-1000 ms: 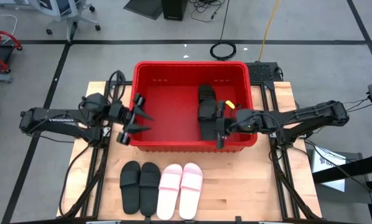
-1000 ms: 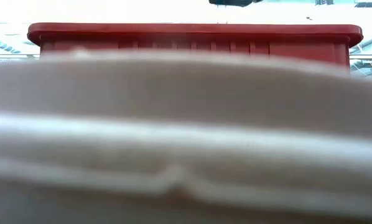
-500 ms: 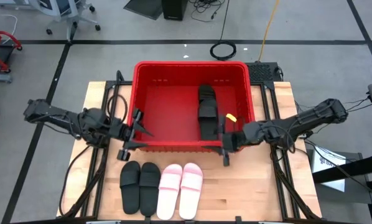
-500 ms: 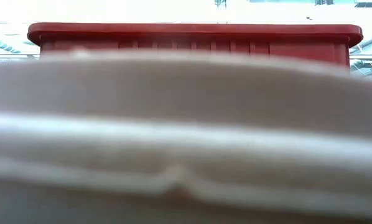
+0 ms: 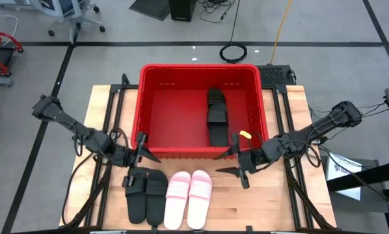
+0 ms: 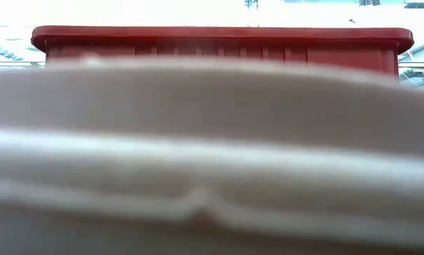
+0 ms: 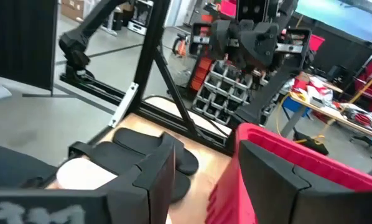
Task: Pick and place slides into bin
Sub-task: Put the right pink slide into the red bin
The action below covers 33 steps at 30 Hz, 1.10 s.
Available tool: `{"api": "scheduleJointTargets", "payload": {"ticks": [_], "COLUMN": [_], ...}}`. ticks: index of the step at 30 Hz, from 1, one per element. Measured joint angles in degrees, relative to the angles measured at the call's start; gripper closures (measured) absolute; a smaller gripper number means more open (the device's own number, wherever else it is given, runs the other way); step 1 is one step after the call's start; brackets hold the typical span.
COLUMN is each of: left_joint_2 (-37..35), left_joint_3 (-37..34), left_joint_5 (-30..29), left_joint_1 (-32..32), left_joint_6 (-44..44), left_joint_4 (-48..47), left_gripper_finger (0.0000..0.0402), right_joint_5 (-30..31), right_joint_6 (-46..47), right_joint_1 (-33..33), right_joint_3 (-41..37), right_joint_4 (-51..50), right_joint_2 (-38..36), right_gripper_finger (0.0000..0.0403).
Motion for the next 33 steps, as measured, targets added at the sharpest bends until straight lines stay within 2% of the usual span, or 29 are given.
{"api": "scheduleJointTargets", "payload": {"ticks": [5,13,20,29,33], "left_joint_2": [4.16,6.29,7.82,12.96,14.58], "left_joint_3": [0.0,0.01,0.01,0.01,0.02], "left_joint_5": [-2.92,-11.67,-14.48,-20.13,-20.96], "left_joint_1": [-3.32,-8.83,-13.7,-17.74,-18.85], "left_joint_6": [1.2,1.89,-0.7,-2.32,-3.57], "left_joint_4": [3.21,5.56,5.79,6.36,8.53], "left_gripper_finger": [0.0254,0.0254,0.0254,0.0254,0.0254], "right_joint_5": [-0.09,-0.15,-0.1,0.27,4.15], "right_joint_6": [0.51,-0.51,-1.91,5.37,7.0], "right_joint_1": [2.52,5.74,7.71,8.61,10.15], "right_joint_3": [0.0,0.02,0.02,0.02,0.02], "right_joint_4": [2.44,9.45,16.67,18.61,18.68], "right_joint_2": [0.04,3.72,8.42,9.82,10.78], "right_gripper_finger": [0.0236,0.0236,0.0236,0.0237,0.0238]}}
